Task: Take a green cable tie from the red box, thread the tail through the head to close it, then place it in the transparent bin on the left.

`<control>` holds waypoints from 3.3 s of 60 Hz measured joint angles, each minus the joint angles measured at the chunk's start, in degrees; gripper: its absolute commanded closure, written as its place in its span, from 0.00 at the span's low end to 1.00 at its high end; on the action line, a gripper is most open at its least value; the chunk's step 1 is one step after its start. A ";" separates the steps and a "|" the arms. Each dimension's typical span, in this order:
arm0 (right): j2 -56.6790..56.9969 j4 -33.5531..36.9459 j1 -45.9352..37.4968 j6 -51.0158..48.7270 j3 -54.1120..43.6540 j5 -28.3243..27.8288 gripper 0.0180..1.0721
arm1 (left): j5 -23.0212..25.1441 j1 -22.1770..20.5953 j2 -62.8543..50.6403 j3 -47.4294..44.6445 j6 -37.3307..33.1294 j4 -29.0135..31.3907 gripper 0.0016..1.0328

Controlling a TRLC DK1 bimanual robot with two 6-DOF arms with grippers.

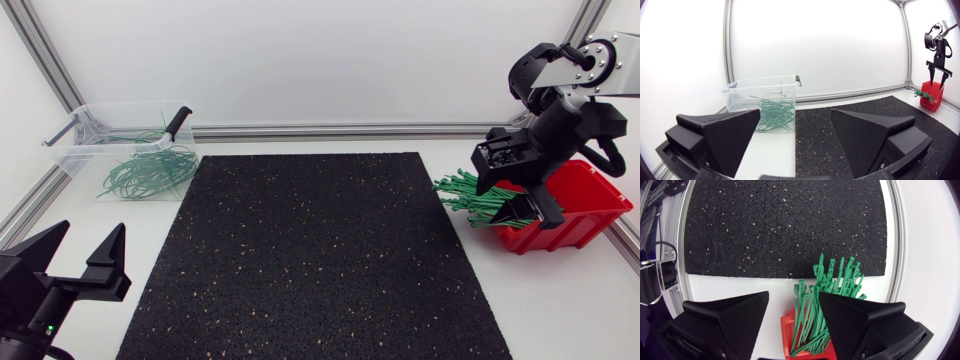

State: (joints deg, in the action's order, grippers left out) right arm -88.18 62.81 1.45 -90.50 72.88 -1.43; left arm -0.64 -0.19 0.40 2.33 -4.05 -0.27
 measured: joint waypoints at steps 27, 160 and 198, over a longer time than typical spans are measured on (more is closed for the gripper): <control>-2.80 -2.73 -0.02 0.00 -0.70 0.26 0.37 | 0.00 0.00 -0.02 0.00 0.00 0.00 0.04; -5.40 -13.53 -1.11 0.04 -6.99 2.16 0.86 | -0.02 -0.04 -0.02 0.00 0.00 0.00 0.04; -3.43 -8.02 -0.37 1.42 -4.07 -0.85 0.94 | 0.00 -0.66 -0.02 0.00 0.00 0.00 0.04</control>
State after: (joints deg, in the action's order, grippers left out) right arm -91.61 54.78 1.08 -89.08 68.82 -2.28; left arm -0.64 -0.84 0.38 2.33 -4.05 -0.27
